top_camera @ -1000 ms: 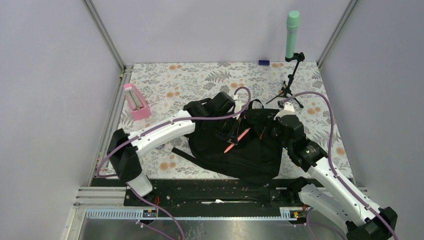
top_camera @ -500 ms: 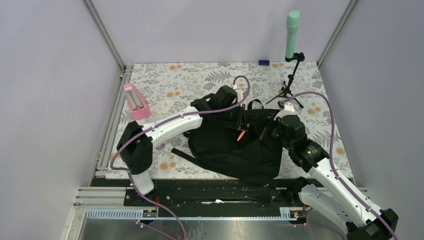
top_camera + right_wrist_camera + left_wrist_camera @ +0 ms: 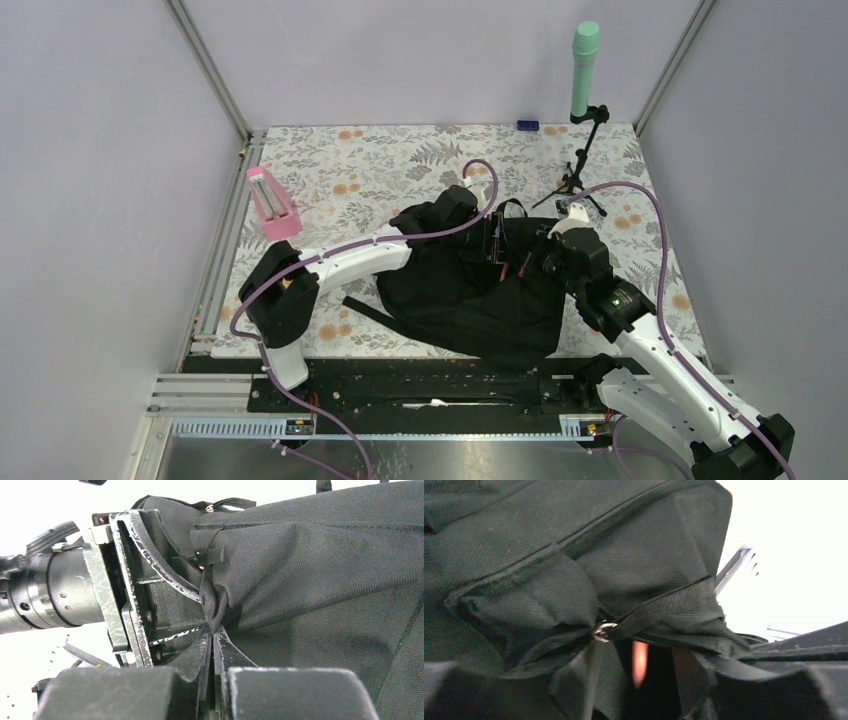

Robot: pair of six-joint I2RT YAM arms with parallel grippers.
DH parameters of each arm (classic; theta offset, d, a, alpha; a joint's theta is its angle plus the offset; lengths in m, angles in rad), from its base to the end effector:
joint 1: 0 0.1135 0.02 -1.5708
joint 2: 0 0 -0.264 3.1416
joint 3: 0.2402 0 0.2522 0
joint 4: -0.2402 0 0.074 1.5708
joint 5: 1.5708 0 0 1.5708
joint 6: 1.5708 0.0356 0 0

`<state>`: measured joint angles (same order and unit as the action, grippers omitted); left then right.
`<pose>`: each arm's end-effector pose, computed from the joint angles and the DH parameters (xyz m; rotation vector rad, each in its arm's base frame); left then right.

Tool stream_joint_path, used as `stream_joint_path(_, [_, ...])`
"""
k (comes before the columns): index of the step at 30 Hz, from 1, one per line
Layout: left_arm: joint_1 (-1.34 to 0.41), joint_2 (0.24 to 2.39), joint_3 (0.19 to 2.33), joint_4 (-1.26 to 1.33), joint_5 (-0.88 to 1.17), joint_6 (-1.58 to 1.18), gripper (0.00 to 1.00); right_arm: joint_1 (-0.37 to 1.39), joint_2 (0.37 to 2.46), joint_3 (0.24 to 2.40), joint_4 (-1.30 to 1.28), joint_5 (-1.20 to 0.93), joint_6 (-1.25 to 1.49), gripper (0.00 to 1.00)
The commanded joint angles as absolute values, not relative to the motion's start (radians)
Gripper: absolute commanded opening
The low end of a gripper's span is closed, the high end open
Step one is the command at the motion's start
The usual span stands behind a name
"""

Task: Pack the student bag
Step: Place the stationery in the student bag.

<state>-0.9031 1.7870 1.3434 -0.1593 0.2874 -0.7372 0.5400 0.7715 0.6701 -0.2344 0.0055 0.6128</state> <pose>0.2476 -0.3303 0.2591 0.3841 2.3975 -1.1696 0.1579 0.0944 0.2963 0.0761 1.9819 0.7630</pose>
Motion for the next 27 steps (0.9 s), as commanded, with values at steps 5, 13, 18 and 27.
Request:
stream_joint_path(5, [-0.909, 1.68, 1.298, -0.062, 0.211, -0.657, 0.72, 0.548, 0.764, 0.714, -0.117, -0.086, 0.648, 0.0])
stream_joint_path(13, [-0.909, 1.481, 1.153, 0.039, 0.137, -0.534, 0.77, 0.549, 0.749, 0.712, -0.131, -0.066, 0.637, 0.0])
stream_joint_path(18, [-0.905, 1.293, 1.077, -0.052, -0.066, -0.466, 0.79, 0.548, 0.742, 0.711, -0.14, -0.052, 0.63, 0.0])
stream_joint_path(27, [-0.742, 1.058, 0.939, -0.343, -0.234, -0.566, 0.86, 0.549, 0.744, 0.698, -0.142, -0.035, 0.624, 0.0])
